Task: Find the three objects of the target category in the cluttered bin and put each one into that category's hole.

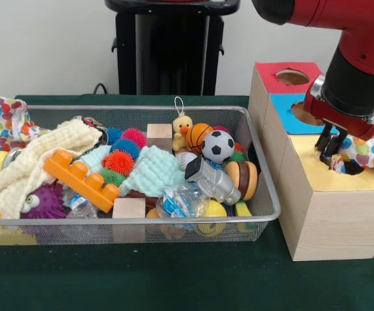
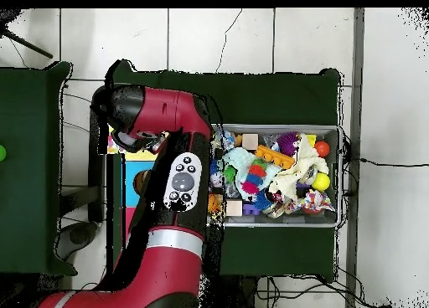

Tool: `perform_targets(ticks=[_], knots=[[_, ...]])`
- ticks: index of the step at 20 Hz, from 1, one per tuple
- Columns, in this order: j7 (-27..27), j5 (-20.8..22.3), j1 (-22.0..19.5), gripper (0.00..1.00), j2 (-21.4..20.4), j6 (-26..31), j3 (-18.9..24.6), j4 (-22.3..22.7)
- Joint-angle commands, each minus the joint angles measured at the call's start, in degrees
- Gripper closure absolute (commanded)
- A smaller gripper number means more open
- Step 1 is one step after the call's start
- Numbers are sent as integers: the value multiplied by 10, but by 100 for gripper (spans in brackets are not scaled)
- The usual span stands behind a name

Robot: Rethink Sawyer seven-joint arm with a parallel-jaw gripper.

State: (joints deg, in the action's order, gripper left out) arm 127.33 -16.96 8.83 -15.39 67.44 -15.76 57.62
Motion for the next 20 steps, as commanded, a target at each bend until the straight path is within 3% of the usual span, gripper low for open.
perform_targets(ticks=[1, 10, 20], knots=[[109, 1, -11, 100, 128, -220, 67, 38], [175, -26, -4, 100, 153, -226, 50, 2], [190, -52, 7, 100, 170, -220, 30, -21]])
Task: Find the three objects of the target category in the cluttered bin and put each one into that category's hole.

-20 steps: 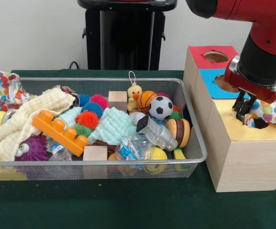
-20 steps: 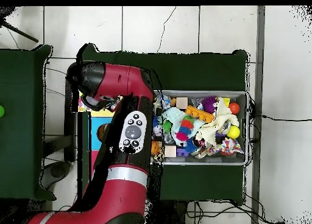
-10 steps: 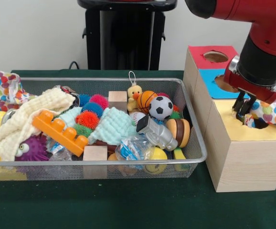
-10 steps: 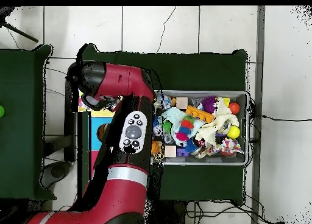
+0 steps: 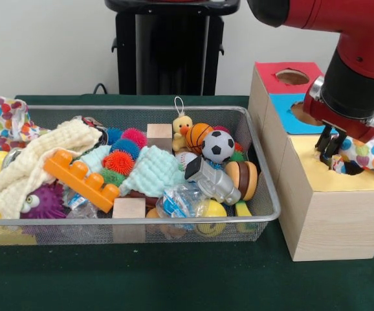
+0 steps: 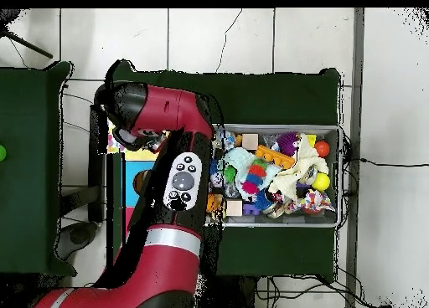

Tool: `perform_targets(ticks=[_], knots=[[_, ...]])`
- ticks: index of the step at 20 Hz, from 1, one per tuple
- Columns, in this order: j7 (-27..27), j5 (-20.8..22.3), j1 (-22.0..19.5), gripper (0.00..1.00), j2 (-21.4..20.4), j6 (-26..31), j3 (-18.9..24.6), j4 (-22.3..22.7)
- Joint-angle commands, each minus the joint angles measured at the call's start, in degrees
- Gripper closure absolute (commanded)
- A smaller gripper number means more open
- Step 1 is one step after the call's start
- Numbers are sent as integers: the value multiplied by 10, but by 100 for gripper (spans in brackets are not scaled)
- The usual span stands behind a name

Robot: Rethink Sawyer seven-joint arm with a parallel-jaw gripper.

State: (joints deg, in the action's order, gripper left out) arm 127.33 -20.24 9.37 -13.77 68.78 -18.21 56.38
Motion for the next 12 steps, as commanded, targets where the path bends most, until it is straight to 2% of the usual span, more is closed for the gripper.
perform_targets(ticks=[1, 12], knots=[[190, -20, 3, 100, 157, -231, 52, -13], [194, -38, 15, 100, 162, -247, 38, -12]])
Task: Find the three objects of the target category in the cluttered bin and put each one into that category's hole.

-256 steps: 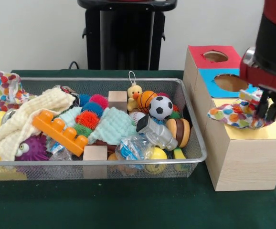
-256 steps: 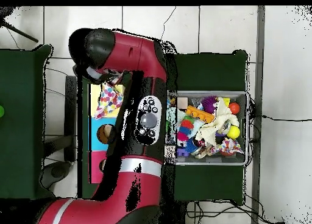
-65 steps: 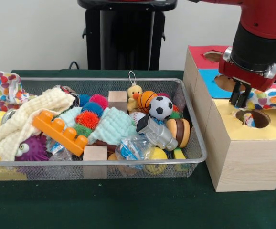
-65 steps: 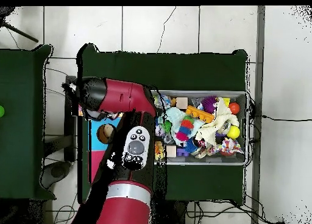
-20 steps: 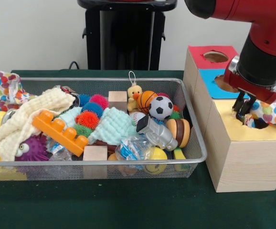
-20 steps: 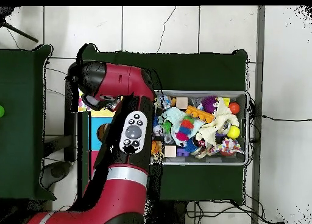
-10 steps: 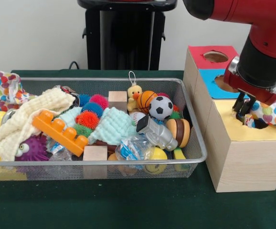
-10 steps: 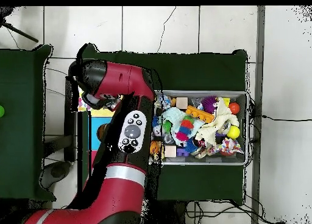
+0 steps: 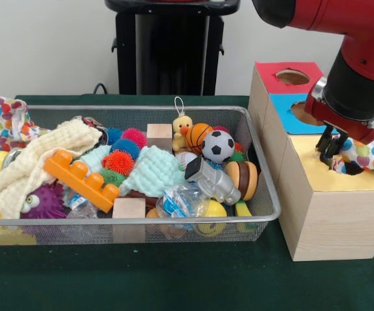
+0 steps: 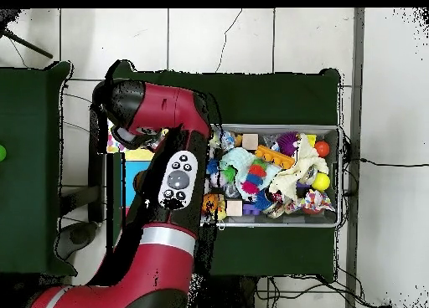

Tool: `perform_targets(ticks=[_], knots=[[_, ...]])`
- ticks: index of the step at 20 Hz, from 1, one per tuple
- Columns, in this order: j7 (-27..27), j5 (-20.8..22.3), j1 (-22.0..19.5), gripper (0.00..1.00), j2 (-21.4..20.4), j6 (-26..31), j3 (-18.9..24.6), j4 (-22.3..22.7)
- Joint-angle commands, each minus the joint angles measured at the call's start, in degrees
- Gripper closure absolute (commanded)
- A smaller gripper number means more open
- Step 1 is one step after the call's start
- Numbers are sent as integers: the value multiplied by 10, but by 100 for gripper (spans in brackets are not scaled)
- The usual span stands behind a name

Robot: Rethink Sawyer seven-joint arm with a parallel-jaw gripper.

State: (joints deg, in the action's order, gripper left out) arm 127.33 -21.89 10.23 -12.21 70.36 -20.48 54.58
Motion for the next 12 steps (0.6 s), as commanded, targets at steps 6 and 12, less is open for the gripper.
perform_targets(ticks=[6, 12], knots=[[196, -37, 8, 100, 147, -264, 59, 7], [214, -55, 16, 100, 161, -272, 43, -9]])
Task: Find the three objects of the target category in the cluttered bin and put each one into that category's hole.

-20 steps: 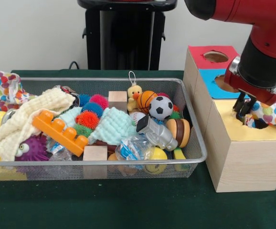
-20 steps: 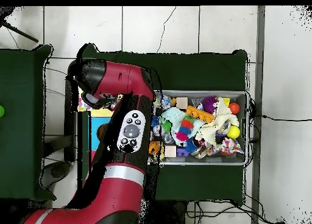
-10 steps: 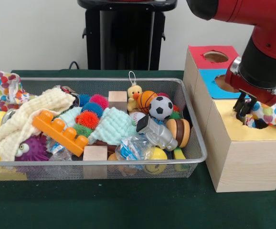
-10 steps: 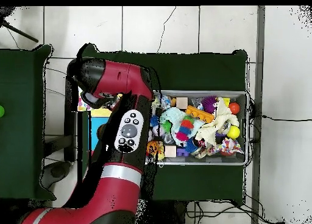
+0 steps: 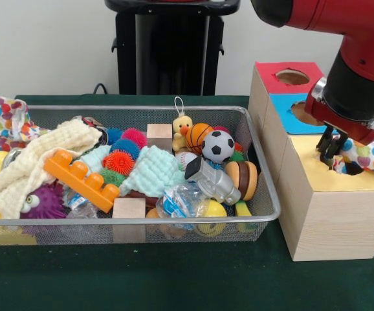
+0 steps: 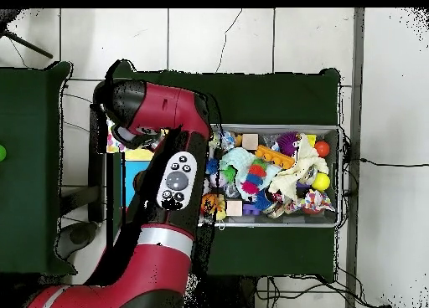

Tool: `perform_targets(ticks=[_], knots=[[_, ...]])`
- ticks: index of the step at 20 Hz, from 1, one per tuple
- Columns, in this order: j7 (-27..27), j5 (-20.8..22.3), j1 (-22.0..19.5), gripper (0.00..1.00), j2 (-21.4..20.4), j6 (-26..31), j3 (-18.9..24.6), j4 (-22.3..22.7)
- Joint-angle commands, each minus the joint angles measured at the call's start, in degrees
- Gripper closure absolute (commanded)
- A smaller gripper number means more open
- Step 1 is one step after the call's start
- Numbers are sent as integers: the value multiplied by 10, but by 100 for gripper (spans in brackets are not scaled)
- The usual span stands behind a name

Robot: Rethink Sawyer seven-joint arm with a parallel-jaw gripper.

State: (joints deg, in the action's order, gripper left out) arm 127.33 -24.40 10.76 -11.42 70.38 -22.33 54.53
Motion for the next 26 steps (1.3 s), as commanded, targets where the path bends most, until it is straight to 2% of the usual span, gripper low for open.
perform_targets(ticks=[1, 7, 12, 19, 21, 26], knots=[[218, -32, 12, 100, 155, -271, 56, -11], [219, -45, 17, 100, 156, -258, 46, -12], [210, -45, 21, 100, 166, -219, 29, -36], [213, -59, 27, 100, 167, -209, 16, -46], [201, -57, 29, 100, 166, -221, 16, -37], [170, -45, 41, 100, 157, -285, 27, 17]])
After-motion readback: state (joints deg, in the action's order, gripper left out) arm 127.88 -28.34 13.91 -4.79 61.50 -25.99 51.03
